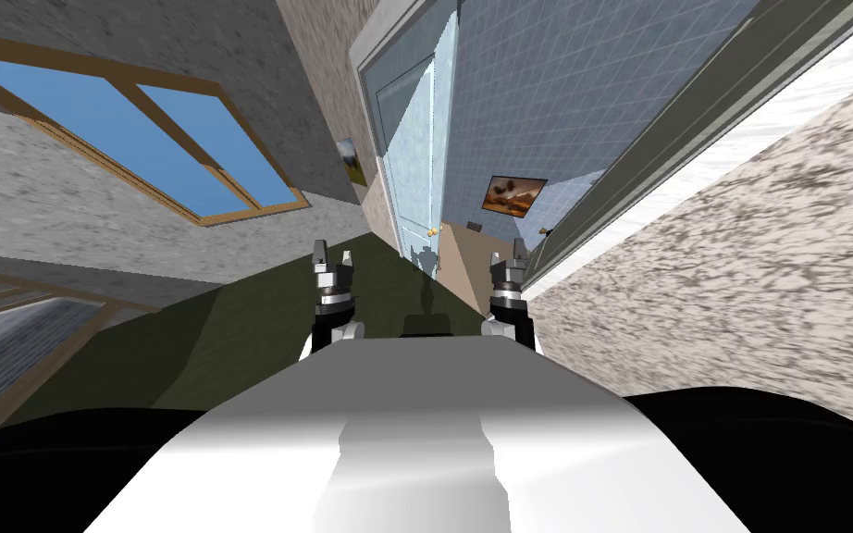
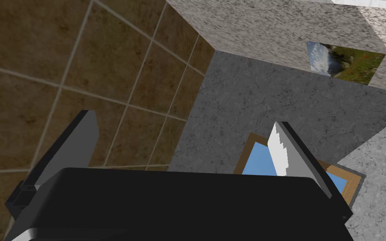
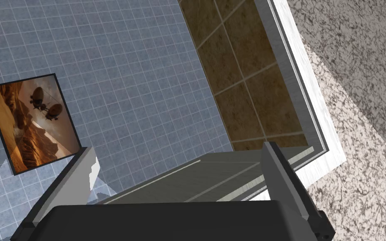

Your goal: Push the door open

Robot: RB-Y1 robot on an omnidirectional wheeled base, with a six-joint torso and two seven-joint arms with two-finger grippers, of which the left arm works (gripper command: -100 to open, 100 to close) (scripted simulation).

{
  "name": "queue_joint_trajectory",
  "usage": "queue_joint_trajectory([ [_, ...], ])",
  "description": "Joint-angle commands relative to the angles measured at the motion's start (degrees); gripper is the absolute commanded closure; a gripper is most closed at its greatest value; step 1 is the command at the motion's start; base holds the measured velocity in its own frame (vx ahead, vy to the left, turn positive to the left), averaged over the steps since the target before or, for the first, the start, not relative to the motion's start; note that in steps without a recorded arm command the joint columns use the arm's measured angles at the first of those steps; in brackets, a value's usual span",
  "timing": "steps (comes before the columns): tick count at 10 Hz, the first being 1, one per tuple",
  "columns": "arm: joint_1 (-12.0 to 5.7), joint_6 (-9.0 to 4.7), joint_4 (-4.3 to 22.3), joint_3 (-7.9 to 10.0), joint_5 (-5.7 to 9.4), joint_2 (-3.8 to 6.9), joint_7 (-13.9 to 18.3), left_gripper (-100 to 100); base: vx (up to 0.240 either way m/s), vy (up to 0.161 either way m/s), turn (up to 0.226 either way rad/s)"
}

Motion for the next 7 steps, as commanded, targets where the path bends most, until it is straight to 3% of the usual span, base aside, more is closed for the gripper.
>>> queue_joint_trajectory([
  [1,-0.69,-0.45,1.63,-0.33,-0.29,0.29,-1.15,-100,0.052,0.000,-0.020],
  [7,-3.66,-2.41,8.72,-1.74,-1.53,1.28,-6.12,-100,0.098,0.006,-0.026],
])
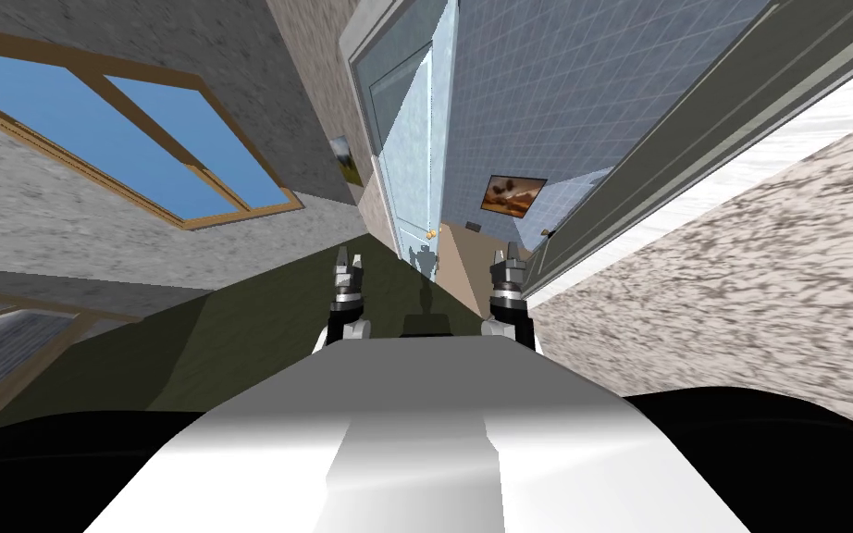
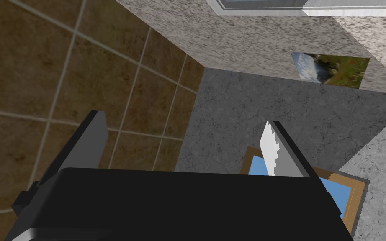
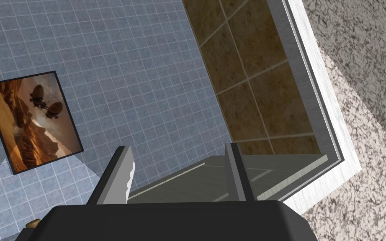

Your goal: Push the door open

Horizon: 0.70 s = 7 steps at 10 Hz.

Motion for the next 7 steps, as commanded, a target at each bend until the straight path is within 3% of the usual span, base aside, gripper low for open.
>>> queue_joint_trajectory([
  [1,-0.68,-0.57,1.71,-0.33,-0.29,0.19,-1.19,-100,0.075,0.000,-0.021],
  [7,-3.75,-2.59,9.04,-1.80,-1.58,1.01,-6.33,-100,0.084,0.005,-0.025],
])
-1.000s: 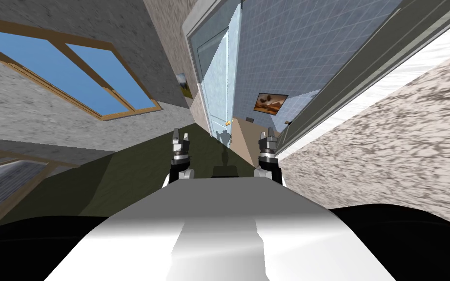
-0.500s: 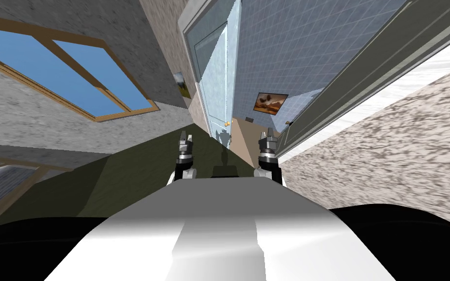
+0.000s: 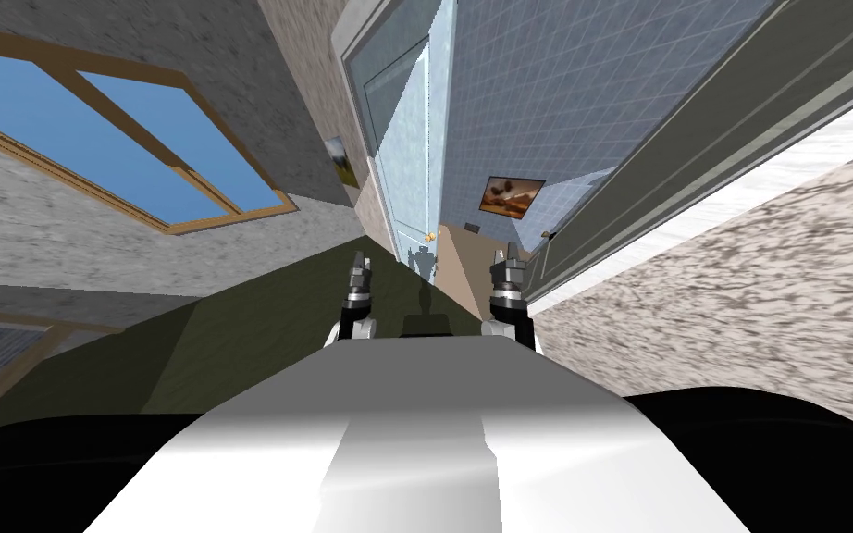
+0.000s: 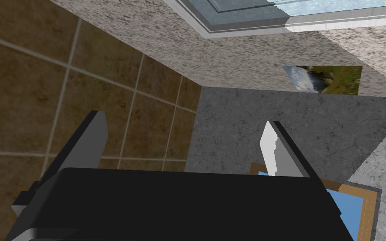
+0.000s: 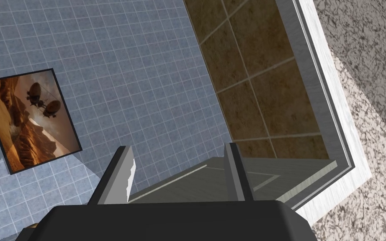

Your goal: Push the door open

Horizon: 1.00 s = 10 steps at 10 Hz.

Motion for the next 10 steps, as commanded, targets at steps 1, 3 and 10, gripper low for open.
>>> queue_joint_trajectory([
  [1,-0.84,-0.80,2.34,-0.48,-0.40,0.22,-1.68,-100,0.092,0.014,-0.027],
  [3,-2.00,-1.56,5.11,-1.03,-0.89,0.49,-3.62,-100,0.091,0.009,-0.026],
  [10,-6.47,-4.50,15.76,-3.15,-2.76,1.45,-11.09,-100,0.098,0.010,-0.031],
])
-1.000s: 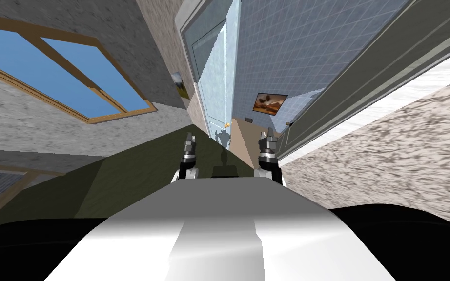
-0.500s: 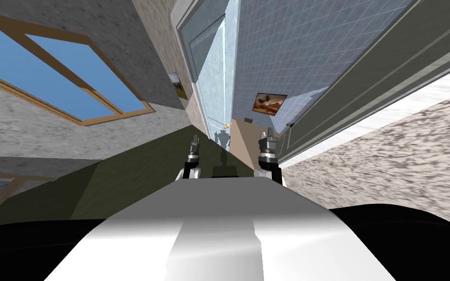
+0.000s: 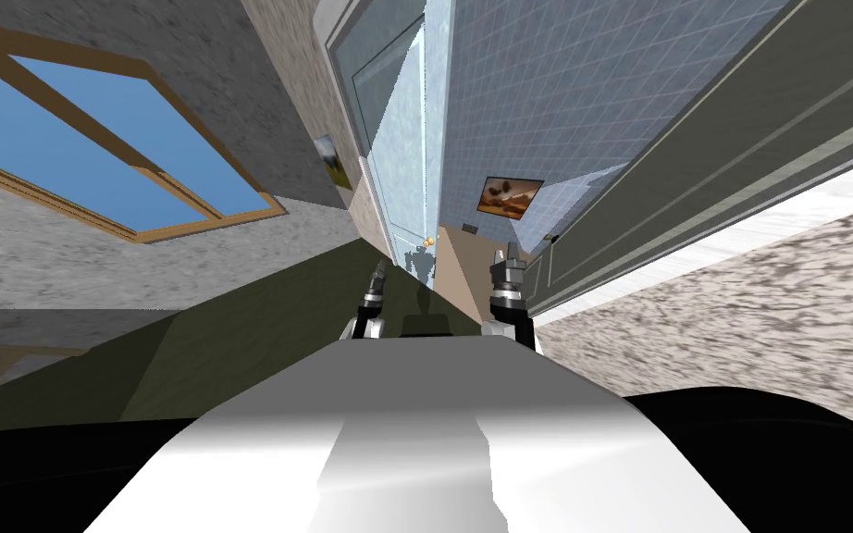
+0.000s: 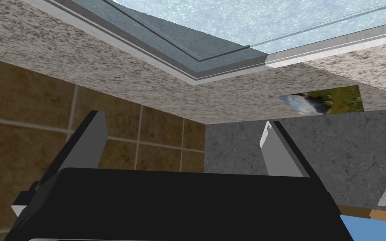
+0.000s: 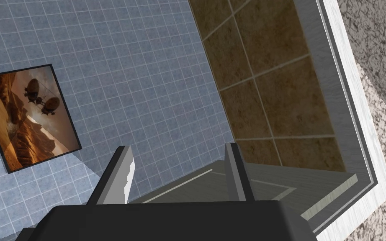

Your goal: Push the door open

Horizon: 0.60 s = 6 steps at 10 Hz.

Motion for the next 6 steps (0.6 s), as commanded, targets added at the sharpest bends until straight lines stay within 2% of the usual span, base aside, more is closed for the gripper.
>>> queue_joint_trajectory([
  [1,-1.08,-0.59,2.42,-0.48,-0.43,0.32,-1.87,-100,0.091,0.007,-0.029],
  [6,-4.53,-2.86,10.65,-2.12,-1.87,0.98,-7.64,-100,0.102,0.018,-0.036],
])
